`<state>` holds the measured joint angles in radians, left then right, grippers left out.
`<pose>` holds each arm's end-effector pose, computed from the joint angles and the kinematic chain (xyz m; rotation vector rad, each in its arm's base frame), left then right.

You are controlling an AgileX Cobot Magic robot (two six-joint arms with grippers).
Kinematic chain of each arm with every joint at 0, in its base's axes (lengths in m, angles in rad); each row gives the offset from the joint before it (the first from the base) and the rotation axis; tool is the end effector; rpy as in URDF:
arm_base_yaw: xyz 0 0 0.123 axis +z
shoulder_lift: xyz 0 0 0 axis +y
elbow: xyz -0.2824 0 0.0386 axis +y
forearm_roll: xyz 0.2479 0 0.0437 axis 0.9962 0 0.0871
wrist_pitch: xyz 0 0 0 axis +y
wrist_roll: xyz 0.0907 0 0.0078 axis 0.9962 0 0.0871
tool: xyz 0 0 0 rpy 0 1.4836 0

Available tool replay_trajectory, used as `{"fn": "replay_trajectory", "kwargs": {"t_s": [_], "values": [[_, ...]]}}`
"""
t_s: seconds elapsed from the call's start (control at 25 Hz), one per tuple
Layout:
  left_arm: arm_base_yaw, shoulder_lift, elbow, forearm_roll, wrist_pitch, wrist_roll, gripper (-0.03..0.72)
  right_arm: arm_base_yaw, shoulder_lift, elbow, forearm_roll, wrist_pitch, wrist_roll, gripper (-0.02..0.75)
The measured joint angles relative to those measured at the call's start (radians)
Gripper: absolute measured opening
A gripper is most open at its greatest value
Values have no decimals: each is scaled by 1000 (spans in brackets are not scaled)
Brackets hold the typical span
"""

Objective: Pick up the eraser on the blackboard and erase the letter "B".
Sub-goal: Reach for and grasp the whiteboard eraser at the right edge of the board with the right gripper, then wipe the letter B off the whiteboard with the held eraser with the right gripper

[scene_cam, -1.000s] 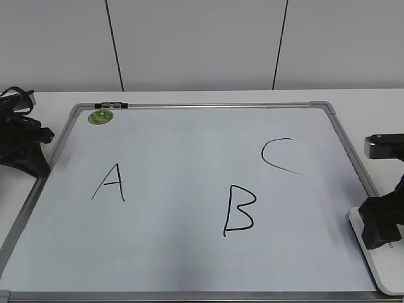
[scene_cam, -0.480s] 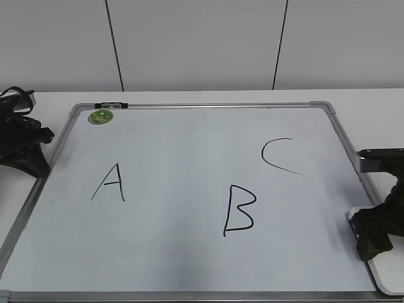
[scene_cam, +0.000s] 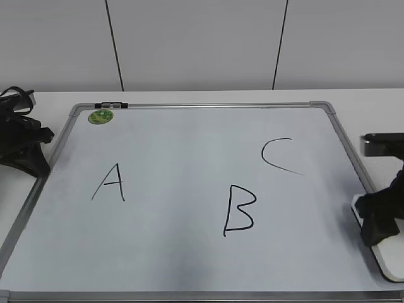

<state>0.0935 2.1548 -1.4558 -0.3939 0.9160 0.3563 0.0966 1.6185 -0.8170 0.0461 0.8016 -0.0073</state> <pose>0.4135 0.0109 0.1248 0.0414 2.9958 -0.4524 0.2593 0.0282 0.1647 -0.1123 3.0857 0.0562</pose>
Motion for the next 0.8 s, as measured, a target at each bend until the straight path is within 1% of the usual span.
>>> {"fn": "replay_trajectory", "kwargs": {"t_s": [0.2,0.32,0.44,0.6,0.8], "values": [[0,0,0,0,0,0,35,16,-60,-102,-5,103,1,537],[0,0,0,0,0,0,35,88,-58,-183,-20,167,-3,537],[0,0,0,0,0,0,35,165,-27,-263,-25,192,-5,537],[0,0,0,0,0,0,35,222,56,-361,-25,229,-23,537],[0,0,0,0,0,0,36,268,185,-480,-26,250,-66,537]]}}
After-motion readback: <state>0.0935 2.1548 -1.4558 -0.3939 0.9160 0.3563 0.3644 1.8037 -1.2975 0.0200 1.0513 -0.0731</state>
